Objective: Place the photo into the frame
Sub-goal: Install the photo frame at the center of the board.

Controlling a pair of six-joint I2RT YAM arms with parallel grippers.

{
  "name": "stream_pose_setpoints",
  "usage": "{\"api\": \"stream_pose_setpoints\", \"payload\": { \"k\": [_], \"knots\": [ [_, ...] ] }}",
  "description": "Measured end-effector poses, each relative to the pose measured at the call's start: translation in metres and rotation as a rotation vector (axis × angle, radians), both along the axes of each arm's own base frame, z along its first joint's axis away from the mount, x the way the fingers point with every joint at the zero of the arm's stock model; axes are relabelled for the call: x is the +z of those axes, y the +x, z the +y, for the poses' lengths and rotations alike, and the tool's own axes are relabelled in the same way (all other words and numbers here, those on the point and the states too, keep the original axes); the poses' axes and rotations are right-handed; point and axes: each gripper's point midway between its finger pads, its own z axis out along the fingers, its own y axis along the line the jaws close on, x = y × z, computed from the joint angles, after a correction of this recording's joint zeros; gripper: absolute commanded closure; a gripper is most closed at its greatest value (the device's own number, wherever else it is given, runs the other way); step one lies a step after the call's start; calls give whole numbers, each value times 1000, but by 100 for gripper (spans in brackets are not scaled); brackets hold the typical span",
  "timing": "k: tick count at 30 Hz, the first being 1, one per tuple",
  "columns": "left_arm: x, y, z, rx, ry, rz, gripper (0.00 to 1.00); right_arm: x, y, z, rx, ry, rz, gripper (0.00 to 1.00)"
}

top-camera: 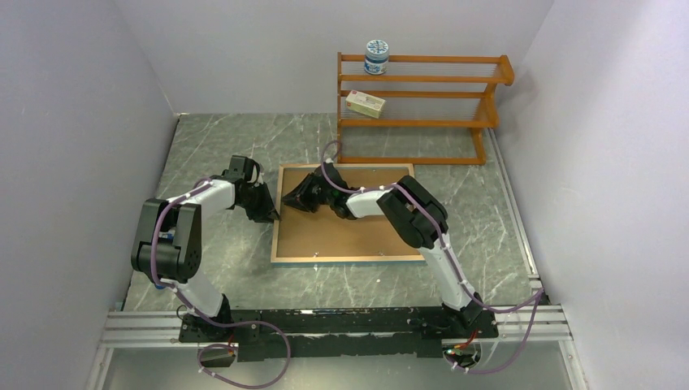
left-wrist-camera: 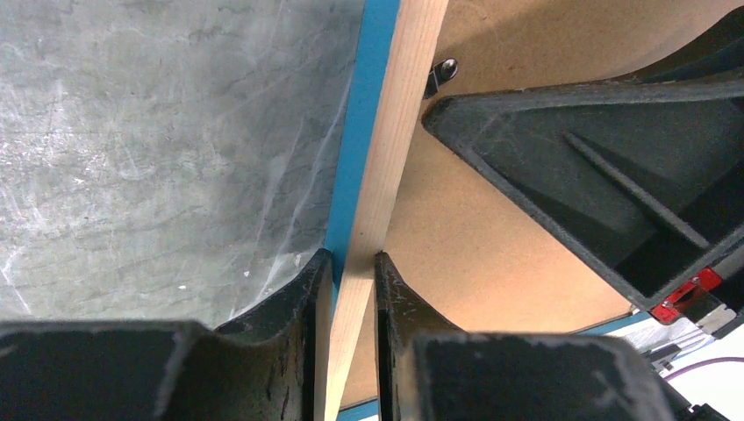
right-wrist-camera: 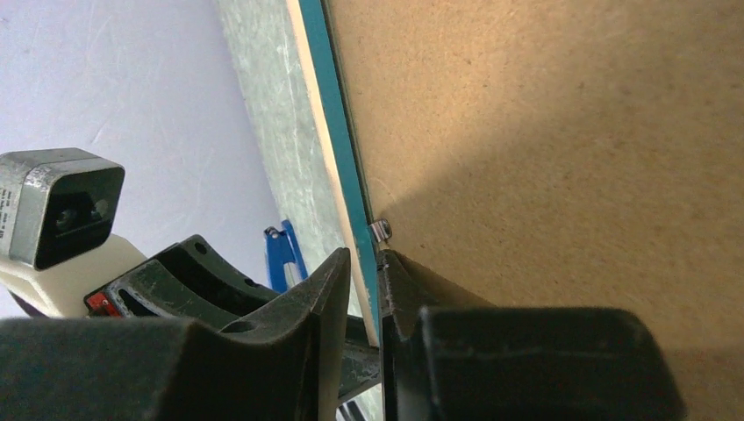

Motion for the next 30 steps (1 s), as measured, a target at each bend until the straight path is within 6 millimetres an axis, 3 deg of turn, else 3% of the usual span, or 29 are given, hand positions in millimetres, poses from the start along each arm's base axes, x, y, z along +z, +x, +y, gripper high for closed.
{"api": "stream_pose_setpoints", "payload": {
  "k": [23,27,30],
  "knots": [
    [0,0,0,19,-4,10,92,0,1,9,38,0,-82,81],
    [4,1,0,28,-4,-23,89,5,-13,-15,31,-6,-48,76],
    [6,1,0,37,8,-32,84,33,-14,-39,11,-49,-66,73]
  ]
}}
